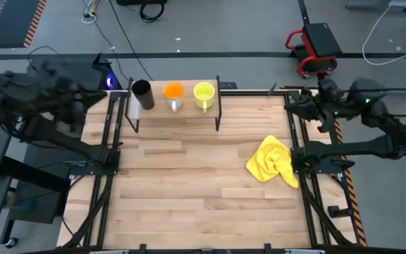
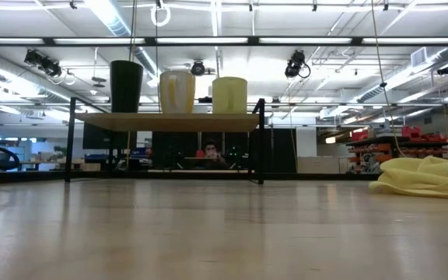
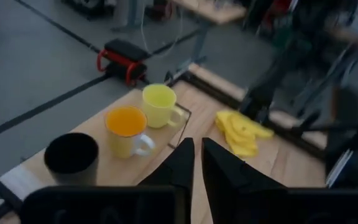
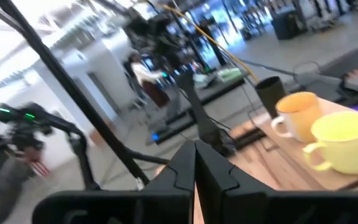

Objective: Stack small to large cups/mugs on shelf
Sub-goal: Return to Home Position

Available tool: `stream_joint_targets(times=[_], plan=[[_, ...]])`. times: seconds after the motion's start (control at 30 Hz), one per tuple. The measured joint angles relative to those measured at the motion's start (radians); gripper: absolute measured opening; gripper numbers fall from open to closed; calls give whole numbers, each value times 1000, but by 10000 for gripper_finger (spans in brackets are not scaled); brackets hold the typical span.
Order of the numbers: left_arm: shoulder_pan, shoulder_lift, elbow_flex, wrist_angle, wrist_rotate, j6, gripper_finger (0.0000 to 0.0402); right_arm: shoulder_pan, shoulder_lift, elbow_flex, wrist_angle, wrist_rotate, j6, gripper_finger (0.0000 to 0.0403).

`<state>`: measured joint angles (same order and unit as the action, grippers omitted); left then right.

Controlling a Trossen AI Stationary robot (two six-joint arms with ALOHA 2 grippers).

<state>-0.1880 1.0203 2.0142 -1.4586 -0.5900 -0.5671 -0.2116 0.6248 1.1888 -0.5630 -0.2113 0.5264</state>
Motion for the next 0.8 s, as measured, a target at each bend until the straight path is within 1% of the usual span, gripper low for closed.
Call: stream_joint_targets(times=[0.1,0.2,0.27,0.33,0.53,0.67,0.8], plan=[[-10,-128,-140,110,-21,-28,33,15,-88,-160,171,0,53,12],[-13,-238,-316,253,-15,-11,29,21,-157,-311,353,-22,103,12],[-13,-309,-426,338,-8,7,28,21,-190,-386,431,-44,126,12],[-13,-378,-524,400,-7,8,29,21,-215,-431,475,-47,157,12],[-13,-580,-741,541,-8,8,40,20,-278,-461,490,-34,156,12],[-12,-717,-884,635,-9,11,39,20,-331,-461,477,4,123,12],[-12,-827,-1016,716,2,15,33,20,-386,-461,446,48,100,12]])
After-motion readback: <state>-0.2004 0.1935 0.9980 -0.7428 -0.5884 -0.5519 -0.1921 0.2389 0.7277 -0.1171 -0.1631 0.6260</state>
